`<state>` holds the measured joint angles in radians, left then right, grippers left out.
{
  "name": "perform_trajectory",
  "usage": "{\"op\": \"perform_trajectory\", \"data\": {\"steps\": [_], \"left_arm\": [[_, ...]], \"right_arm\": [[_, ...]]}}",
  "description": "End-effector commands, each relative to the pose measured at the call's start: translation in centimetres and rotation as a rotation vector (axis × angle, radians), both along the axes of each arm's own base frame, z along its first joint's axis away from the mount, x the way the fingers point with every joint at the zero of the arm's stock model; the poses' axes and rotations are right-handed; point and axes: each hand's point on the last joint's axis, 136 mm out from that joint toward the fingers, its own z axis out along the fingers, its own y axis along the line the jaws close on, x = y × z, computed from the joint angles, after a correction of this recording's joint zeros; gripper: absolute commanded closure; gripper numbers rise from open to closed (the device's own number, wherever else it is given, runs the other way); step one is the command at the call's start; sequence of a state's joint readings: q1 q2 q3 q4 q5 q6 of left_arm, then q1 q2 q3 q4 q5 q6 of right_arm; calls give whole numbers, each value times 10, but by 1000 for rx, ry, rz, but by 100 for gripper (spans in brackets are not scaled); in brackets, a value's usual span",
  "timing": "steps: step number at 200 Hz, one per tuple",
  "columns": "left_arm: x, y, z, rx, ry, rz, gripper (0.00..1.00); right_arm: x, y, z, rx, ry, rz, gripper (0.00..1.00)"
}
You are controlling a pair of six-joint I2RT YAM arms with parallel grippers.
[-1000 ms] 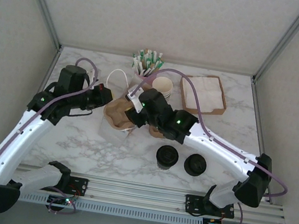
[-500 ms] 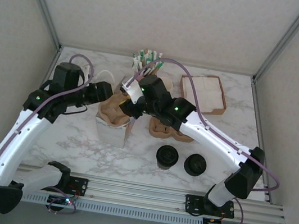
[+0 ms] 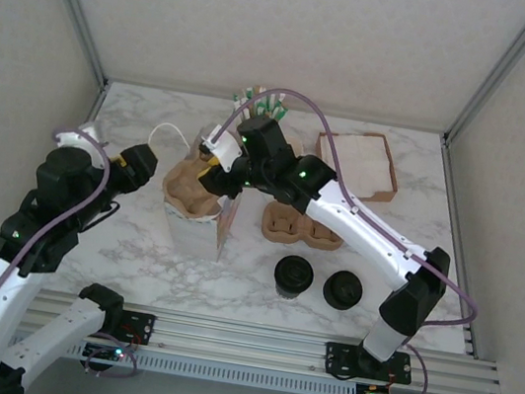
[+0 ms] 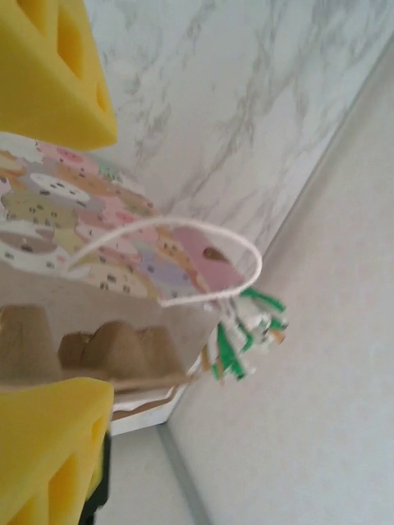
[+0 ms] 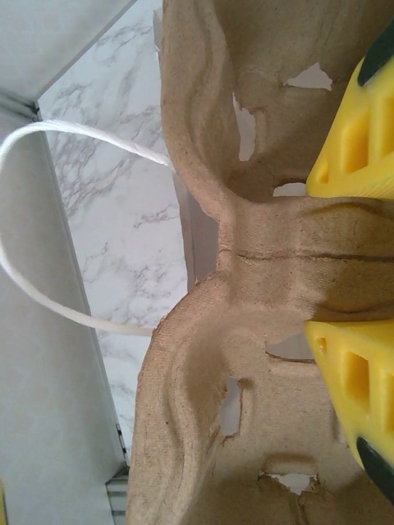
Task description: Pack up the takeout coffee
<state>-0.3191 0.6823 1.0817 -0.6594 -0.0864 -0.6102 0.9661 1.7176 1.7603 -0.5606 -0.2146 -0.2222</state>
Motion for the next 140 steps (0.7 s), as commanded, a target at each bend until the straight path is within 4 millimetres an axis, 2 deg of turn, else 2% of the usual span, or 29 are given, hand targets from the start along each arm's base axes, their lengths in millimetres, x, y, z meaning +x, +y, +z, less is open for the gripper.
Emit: {"op": "perform_trajectory", "data": {"steps": [1, 31, 47, 109, 140], "left_arm": [[7, 27, -18, -43, 13, 177, 31], [13, 33, -45, -99, 72, 222, 40], [19, 29, -55, -117, 94, 206, 39], [42, 33, -105, -139, 227, 221, 38], [67, 27, -124, -176, 243, 177, 35]], "right_arm": [[-2, 4, 4, -8, -31, 91, 67], [10, 3, -1, -24, -22, 128, 70], [11, 4, 0, -27, -10, 151, 73], [-4, 3, 22, 34, -47, 227, 71], [-8, 3, 19, 35, -13, 227, 71]]}}
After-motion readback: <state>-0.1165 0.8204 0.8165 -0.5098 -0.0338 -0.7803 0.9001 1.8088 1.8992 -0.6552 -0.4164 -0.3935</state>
